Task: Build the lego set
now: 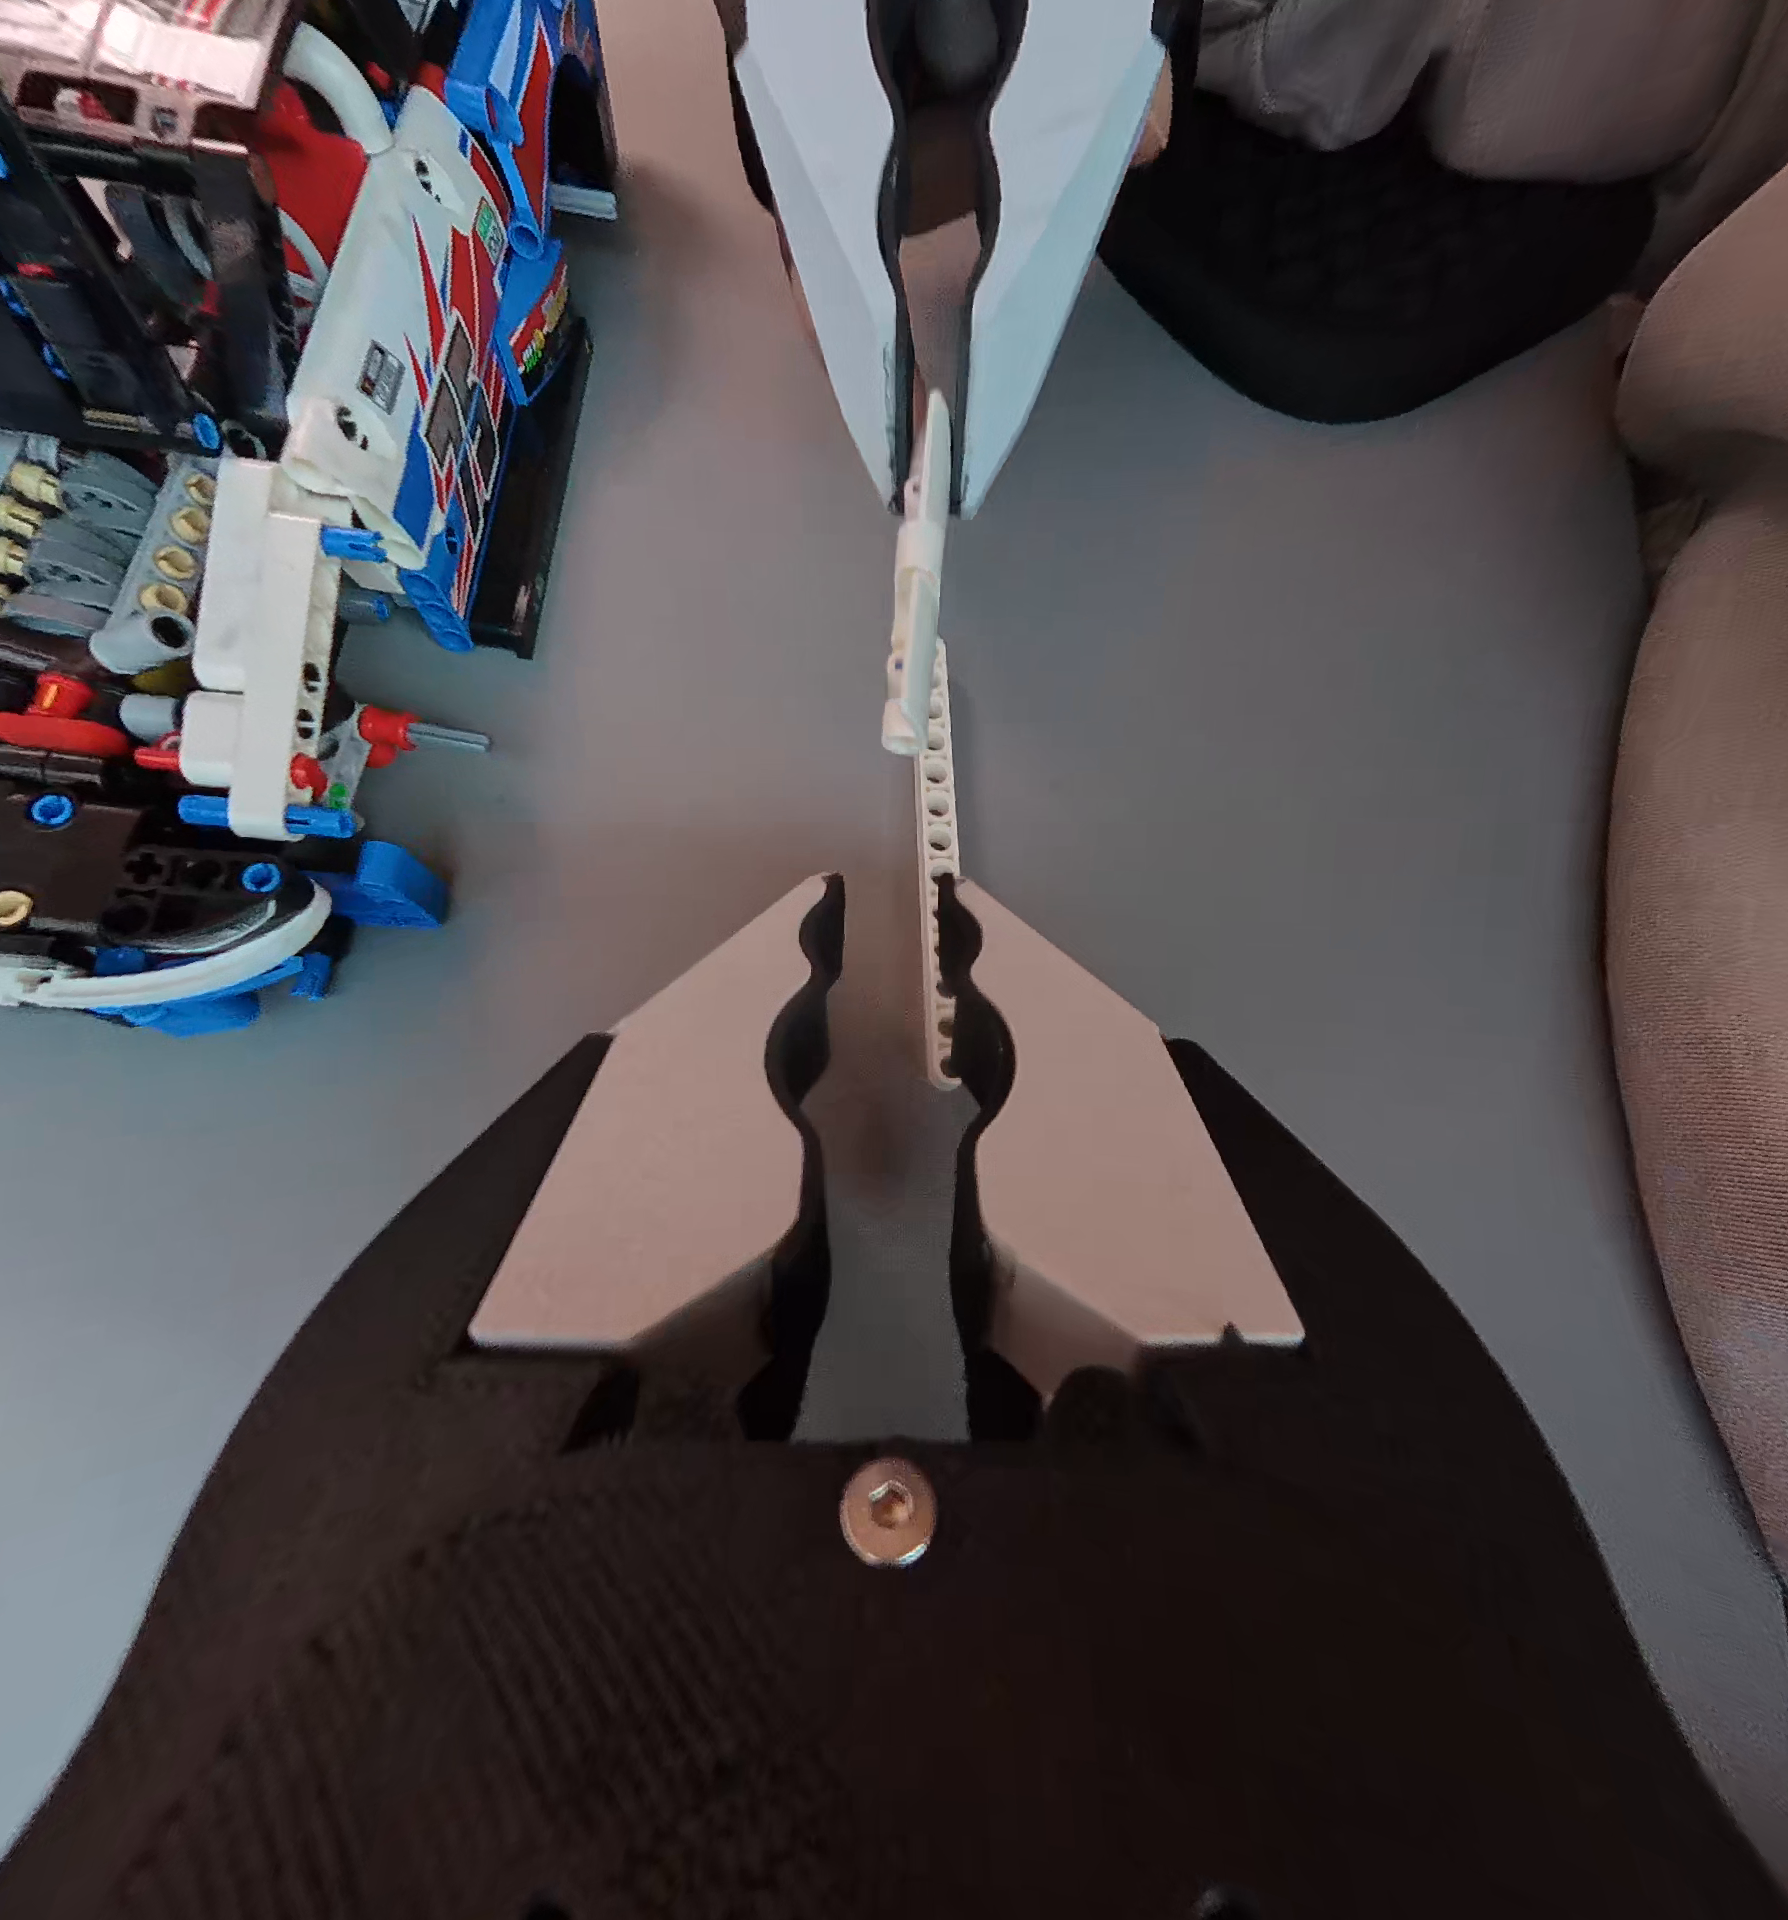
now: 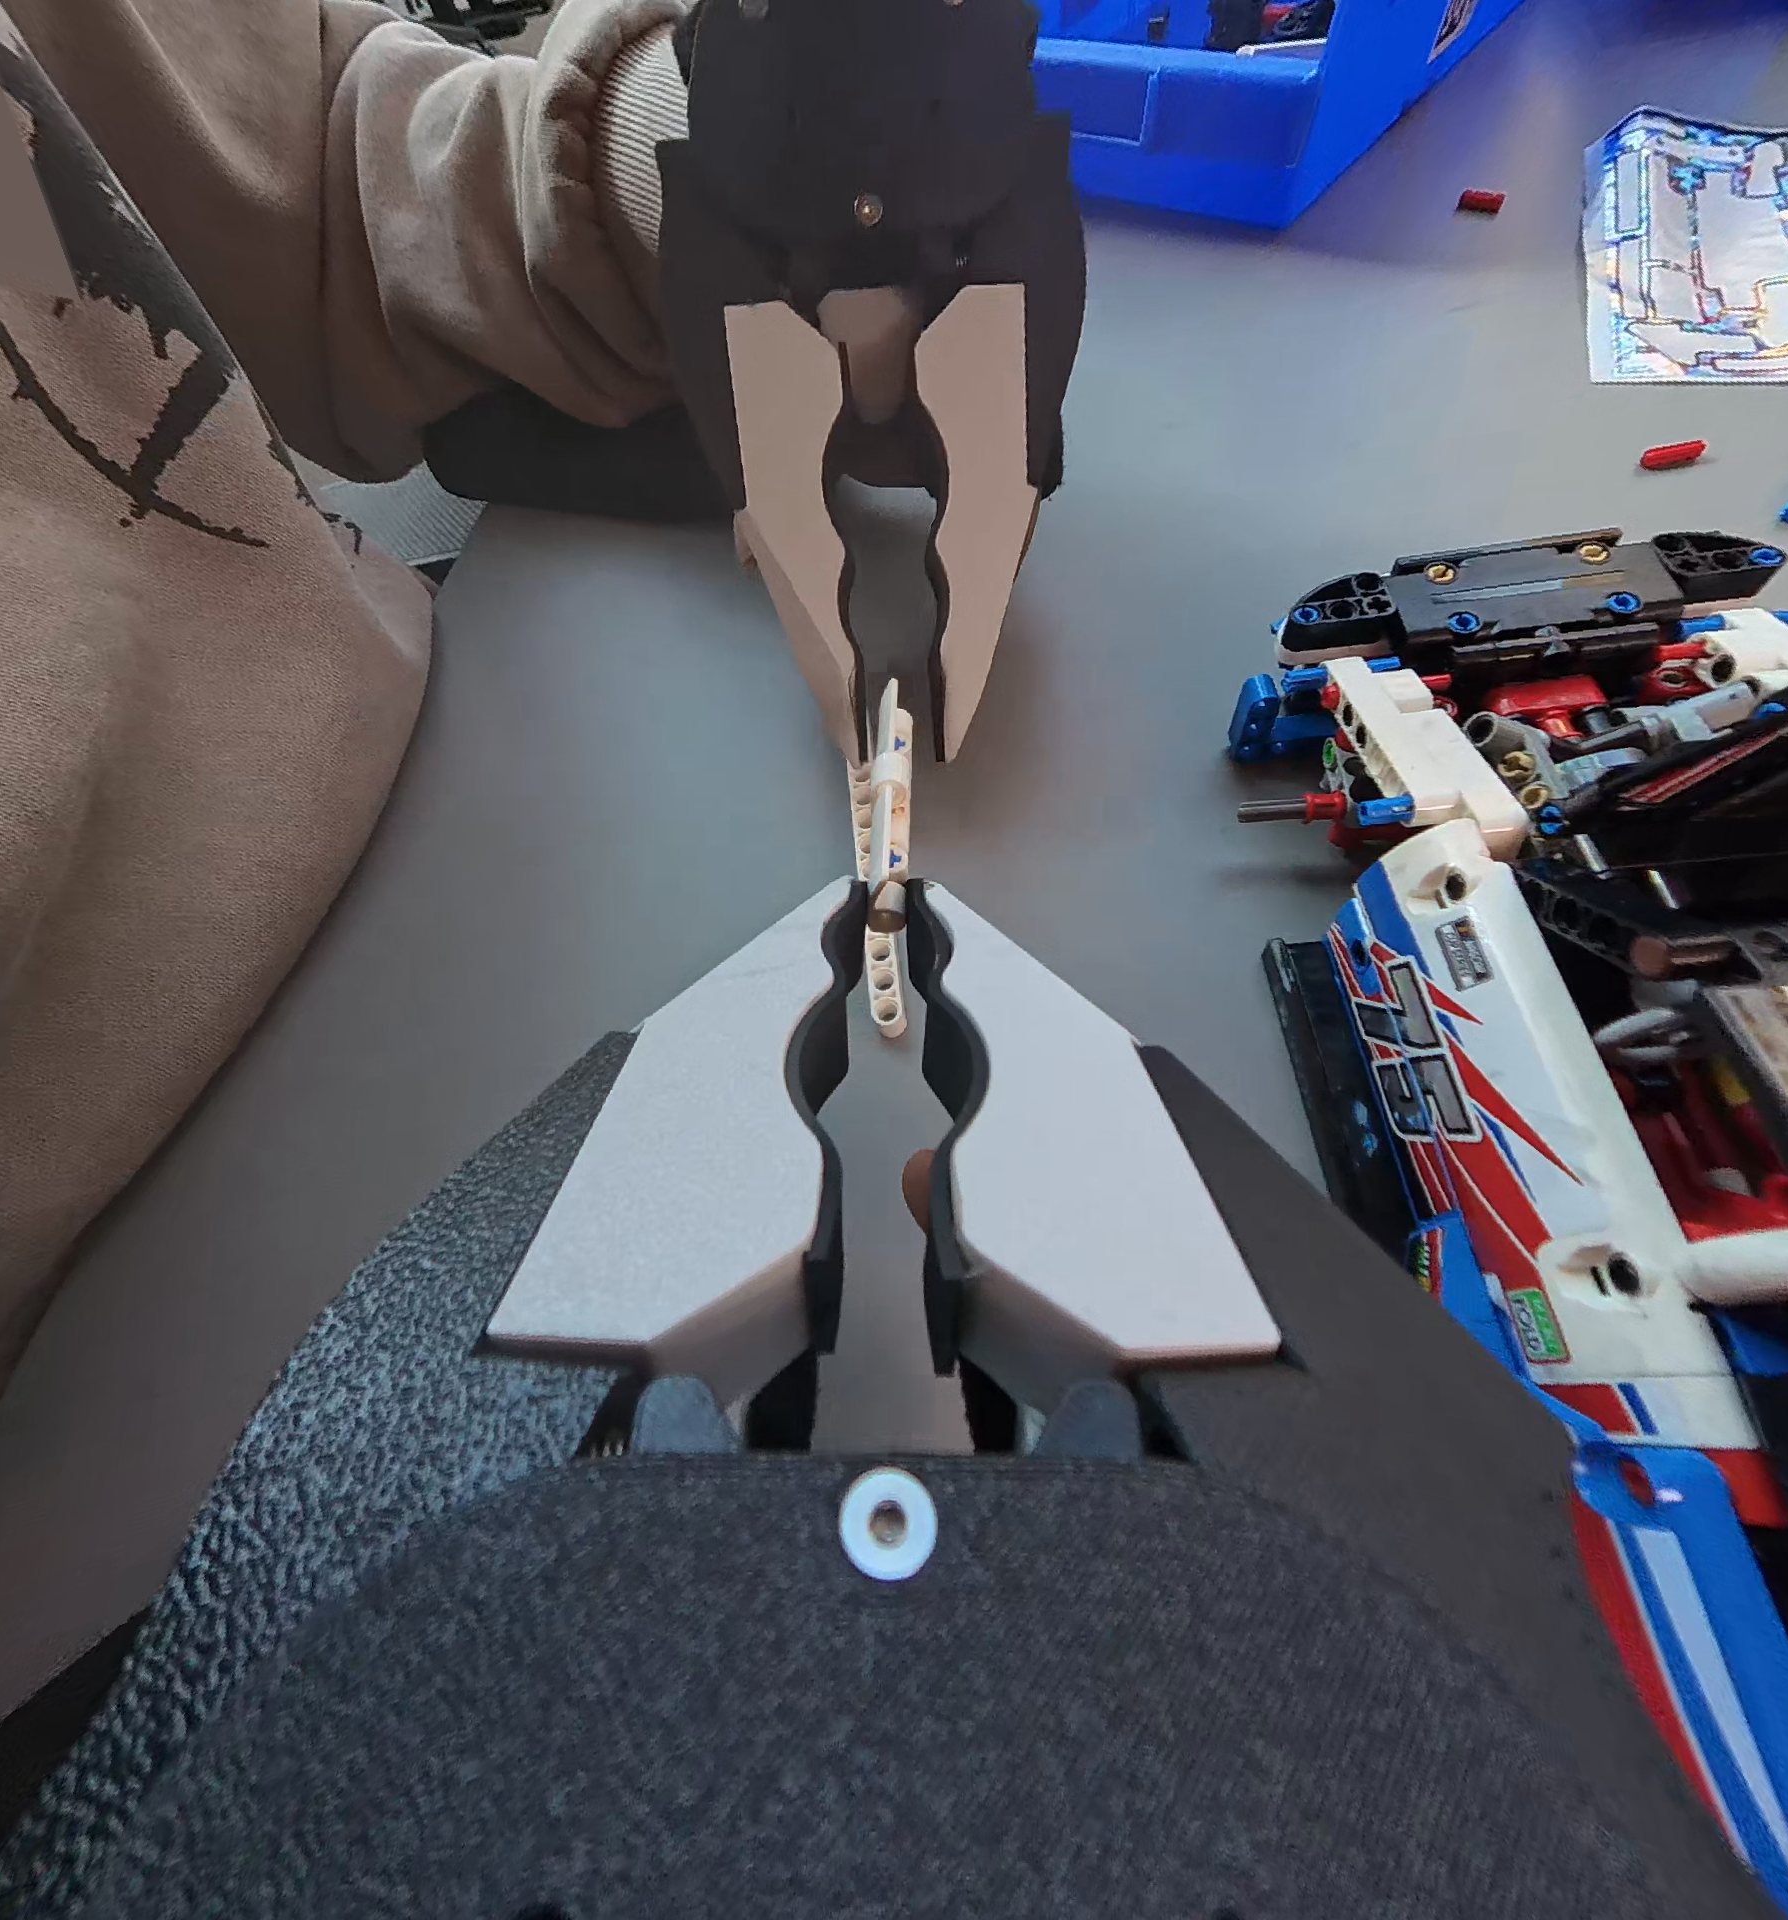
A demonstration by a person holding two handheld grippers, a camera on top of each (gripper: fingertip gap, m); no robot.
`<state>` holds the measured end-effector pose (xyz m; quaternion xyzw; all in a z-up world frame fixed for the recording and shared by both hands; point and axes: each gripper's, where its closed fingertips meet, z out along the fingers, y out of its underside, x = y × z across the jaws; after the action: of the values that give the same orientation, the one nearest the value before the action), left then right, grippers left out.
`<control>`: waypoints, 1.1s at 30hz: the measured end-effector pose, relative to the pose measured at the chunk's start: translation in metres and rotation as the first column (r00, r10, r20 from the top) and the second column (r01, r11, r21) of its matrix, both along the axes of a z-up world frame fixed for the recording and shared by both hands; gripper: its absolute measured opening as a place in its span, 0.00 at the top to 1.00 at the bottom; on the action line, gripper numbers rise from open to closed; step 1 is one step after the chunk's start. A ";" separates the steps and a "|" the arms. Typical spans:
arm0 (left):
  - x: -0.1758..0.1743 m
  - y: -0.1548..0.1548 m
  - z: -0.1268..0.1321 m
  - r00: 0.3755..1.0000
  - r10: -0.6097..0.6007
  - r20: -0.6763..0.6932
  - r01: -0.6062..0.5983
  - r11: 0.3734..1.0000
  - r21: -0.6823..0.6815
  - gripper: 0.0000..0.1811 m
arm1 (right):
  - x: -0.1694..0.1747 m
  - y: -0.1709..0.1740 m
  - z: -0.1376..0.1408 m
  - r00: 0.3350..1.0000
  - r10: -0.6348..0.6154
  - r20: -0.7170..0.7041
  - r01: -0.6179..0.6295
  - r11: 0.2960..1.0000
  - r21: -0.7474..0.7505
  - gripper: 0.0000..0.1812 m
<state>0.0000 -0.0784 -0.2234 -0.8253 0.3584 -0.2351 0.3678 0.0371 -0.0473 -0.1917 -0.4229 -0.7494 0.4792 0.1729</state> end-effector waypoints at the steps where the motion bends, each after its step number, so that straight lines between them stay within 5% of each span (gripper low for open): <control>1: 0.000 -0.001 0.004 1.000 -0.003 0.025 0.003 1.000 0.000 0.91 | -0.001 -0.003 -0.001 1.000 0.008 0.004 -0.008 1.000 -0.010 0.97; 7: 0.001 -0.010 0.015 0.994 -0.043 0.101 0.044 0.999 -0.009 0.91 | -0.011 -0.017 -0.017 0.997 0.050 0.065 -0.049 0.999 -0.012 0.97; 14: 0.003 -0.013 0.007 0.996 -0.054 0.071 0.057 0.998 -0.033 0.99 | -0.013 -0.022 -0.023 0.993 0.063 0.095 -0.062 0.998 -0.019 0.97; 33: 0.000 -0.015 0.003 0.998 -0.038 0.057 0.042 0.996 -0.073 1.00 | -0.011 -0.020 -0.023 0.995 0.064 0.073 -0.067 0.997 0.042 0.95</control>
<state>-0.0004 -0.0932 -0.2202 -0.8242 0.3554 -0.2781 0.3420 0.0258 -0.0671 -0.2148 -0.4112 -0.7789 0.4525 0.1393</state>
